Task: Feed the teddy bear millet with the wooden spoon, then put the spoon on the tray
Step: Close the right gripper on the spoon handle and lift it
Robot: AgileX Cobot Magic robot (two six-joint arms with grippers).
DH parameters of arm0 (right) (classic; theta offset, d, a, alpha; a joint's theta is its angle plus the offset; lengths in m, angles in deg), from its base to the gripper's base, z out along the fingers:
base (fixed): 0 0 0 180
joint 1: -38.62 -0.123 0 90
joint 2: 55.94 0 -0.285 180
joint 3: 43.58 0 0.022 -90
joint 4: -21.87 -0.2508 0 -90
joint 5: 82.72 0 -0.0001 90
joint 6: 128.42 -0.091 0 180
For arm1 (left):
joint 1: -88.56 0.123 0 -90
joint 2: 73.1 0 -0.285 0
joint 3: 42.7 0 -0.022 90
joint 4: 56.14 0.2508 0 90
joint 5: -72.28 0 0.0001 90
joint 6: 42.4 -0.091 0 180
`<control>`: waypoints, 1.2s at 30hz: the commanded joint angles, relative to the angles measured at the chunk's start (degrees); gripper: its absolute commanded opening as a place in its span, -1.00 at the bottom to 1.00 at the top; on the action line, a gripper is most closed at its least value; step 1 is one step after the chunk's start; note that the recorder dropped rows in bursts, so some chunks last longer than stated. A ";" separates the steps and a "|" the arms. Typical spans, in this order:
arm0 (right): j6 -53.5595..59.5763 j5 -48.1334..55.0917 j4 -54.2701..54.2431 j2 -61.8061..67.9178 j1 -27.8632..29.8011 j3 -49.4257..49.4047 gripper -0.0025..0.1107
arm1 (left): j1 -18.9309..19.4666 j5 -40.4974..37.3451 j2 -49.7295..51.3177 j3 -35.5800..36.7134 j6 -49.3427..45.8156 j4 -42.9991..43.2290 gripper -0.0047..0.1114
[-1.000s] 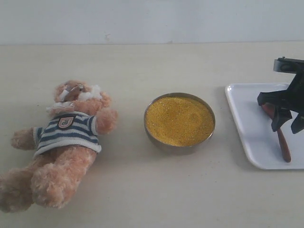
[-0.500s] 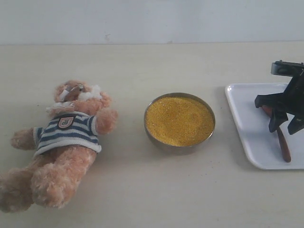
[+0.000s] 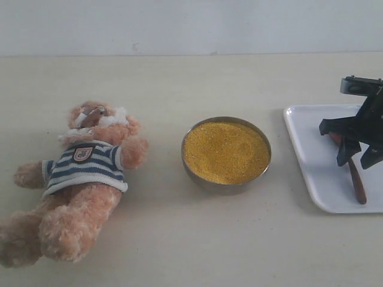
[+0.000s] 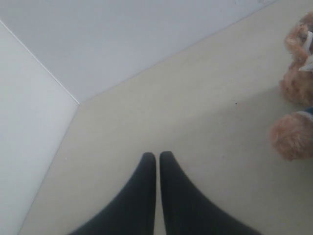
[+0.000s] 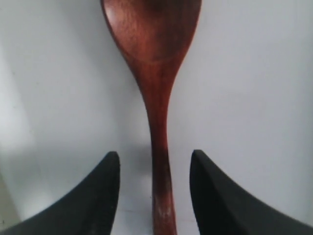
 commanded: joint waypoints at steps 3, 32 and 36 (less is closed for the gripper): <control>-1.02 -1.63 1.08 1.22 -2.21 0.38 -0.20 | 0.23 0.15 -0.17 0.16 -0.15 0.05 -0.85; -2.29 3.46 9.63 -11.53 -6.81 0.38 -0.96 | 0.23 0.15 -0.17 0.16 -0.15 0.05 -0.85; -0.94 6.96 12.82 -14.85 -13.95 1.97 -0.96 | 0.23 0.15 -0.17 0.16 -0.15 0.05 -0.85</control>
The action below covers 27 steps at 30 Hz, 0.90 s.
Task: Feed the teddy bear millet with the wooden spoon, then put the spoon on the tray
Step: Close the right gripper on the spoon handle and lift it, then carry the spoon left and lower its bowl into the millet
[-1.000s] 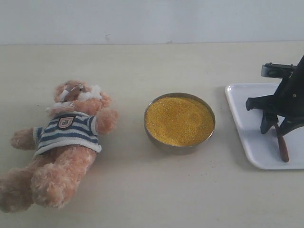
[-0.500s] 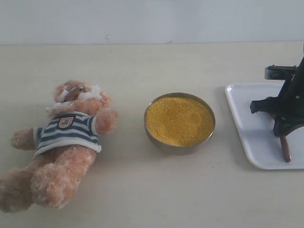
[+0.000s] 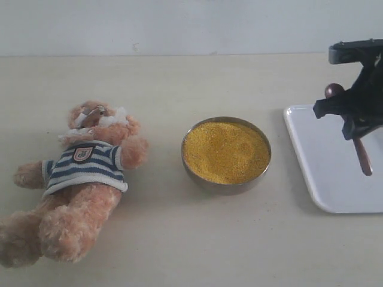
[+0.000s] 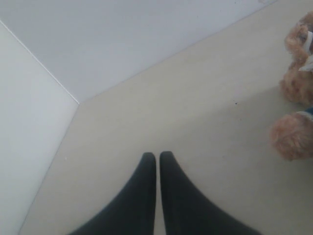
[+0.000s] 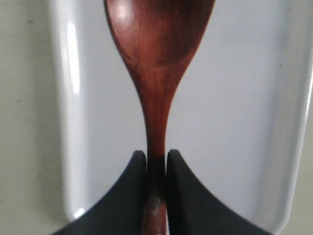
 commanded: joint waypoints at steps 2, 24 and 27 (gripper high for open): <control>1.41 6.69 6.63 -3.91 -9.96 2.83 -0.96 | 0.23 0.15 -0.17 0.16 -0.15 0.05 -0.85; -0.38 22.13 34.13 1.60 -39.86 7.41 -0.96 | 0.23 0.15 -0.17 0.16 -0.15 0.05 -0.85; -0.50 22.13 38.02 5.46 -40.72 7.41 -0.96 | 0.23 0.15 -0.17 0.16 -0.15 0.05 -0.85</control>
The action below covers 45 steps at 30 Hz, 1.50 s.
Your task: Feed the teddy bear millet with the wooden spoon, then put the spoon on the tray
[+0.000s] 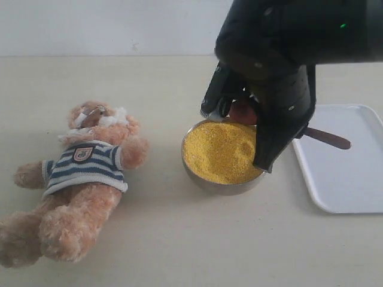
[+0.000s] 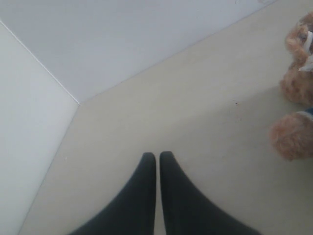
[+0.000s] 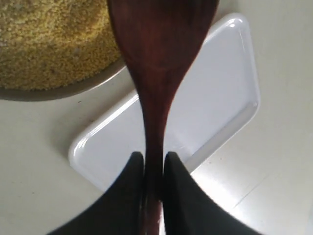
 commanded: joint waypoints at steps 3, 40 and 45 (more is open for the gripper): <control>-0.66 0.26 4.97 6.08 -1.07 0.44 -0.96 | 0.23 0.15 -0.17 0.16 -0.15 0.05 -0.85; -1.07 0.26 5.13 9.27 -1.22 0.33 -0.96 | 0.23 0.15 -0.17 0.16 -0.15 0.05 -0.85; -1.07 0.26 3.90 9.27 -1.22 0.33 -0.96 | 0.23 0.15 -0.17 0.16 -0.15 0.05 -0.85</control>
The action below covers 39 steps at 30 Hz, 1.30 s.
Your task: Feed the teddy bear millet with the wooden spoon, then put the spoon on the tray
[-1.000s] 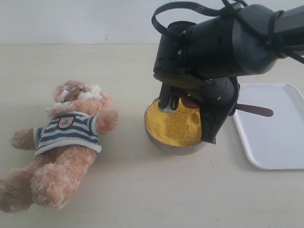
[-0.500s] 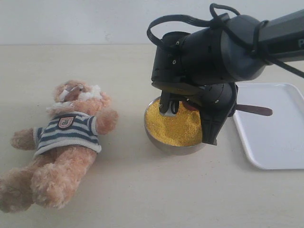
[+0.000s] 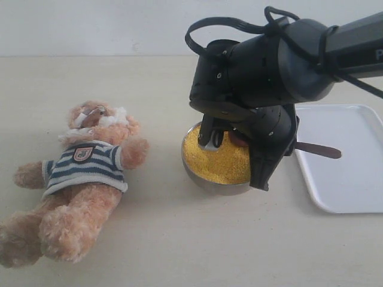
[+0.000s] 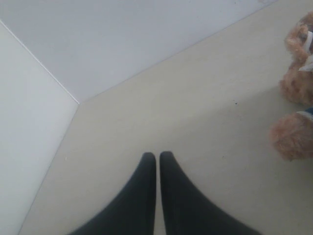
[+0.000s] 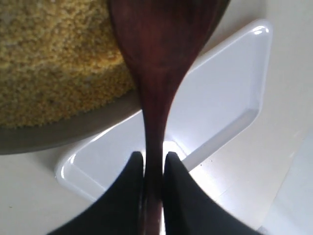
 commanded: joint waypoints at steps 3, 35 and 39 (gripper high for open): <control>-0.07 0.36 1.35 -0.20 -0.11 0.33 -0.96 | 0.23 0.15 -0.17 0.16 -0.15 0.05 -0.85; -4.85 0.36 6.02 2.63 -2.61 -1.00 -0.96 | 0.23 0.15 -0.17 0.16 -0.15 0.05 -0.85; -4.40 0.36 4.99 2.63 -3.73 -1.00 -0.96 | 0.23 0.15 -0.17 0.16 -0.15 0.05 -0.85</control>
